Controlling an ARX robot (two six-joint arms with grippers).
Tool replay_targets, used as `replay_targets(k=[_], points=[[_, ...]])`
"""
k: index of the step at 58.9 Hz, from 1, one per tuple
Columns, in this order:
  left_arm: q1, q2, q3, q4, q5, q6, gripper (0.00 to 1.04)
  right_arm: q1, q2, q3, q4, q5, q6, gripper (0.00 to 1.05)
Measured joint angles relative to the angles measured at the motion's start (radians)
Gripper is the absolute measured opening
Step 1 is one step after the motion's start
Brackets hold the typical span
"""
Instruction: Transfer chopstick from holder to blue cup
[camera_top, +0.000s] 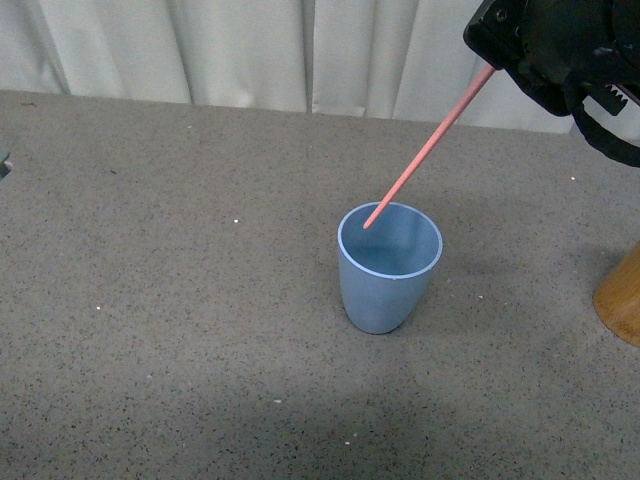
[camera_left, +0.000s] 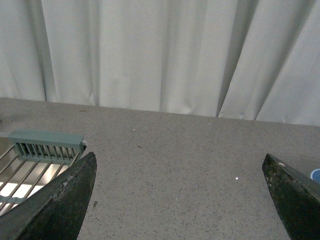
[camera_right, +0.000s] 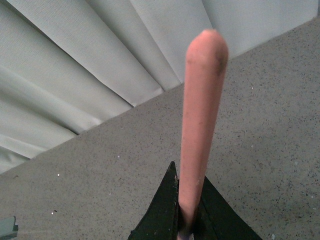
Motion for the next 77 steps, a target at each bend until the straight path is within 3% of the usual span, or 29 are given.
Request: replay_targets(k=[16,37,42,49,52,55,60,66,71,77], points=[[0.0,0.0,0.0,0.0,0.0,0.0,0.98,0.015,0.029,0.028,-0.034,0.012,-0.017,0.05],[0.0,0.0,0.0,0.0,0.0,0.0,0.98,0.014,-0.023,0.015,-0.075,0.03,-0.028,0.68],[0.0,0.0,0.0,0.0,0.0,0.0,0.98,0.004,-0.08,-0.029,-0.042,0.04,-0.058,0.78],[0.0,0.0,0.0,0.0,0.0,0.0,0.98,-0.074,-0.227,-0.283,0.404,-0.031,-0.415,0.59],[0.0,0.0,0.0,0.0,0.0,0.0,0.98,-0.137,-0.34,-0.395,0.463,-0.09,-0.546,0.5],[0.0,0.0,0.0,0.0,-0.001,0.0,0.98,-0.245,-0.547,-0.538,0.389,-0.185,-0.659,0.38],[0.0,0.0,0.0,0.0,0.0,0.0,0.98,-0.388,-0.823,-0.665,0.184,-0.328,-0.718,0.23],[0.0,0.0,0.0,0.0,0.001,0.0,0.98,-0.466,-1.363,-0.763,-0.277,-0.374,-0.753,0.0],[0.0,-0.001,0.0,0.0,0.0,0.0,0.98,-0.469,-1.637,-0.821,-0.37,-0.386,-0.766,0.01],[0.0,-0.001,0.0,0.0,-0.003,0.0,0.98,-0.47,-1.672,-0.837,-0.375,-0.386,-0.77,0.01]])
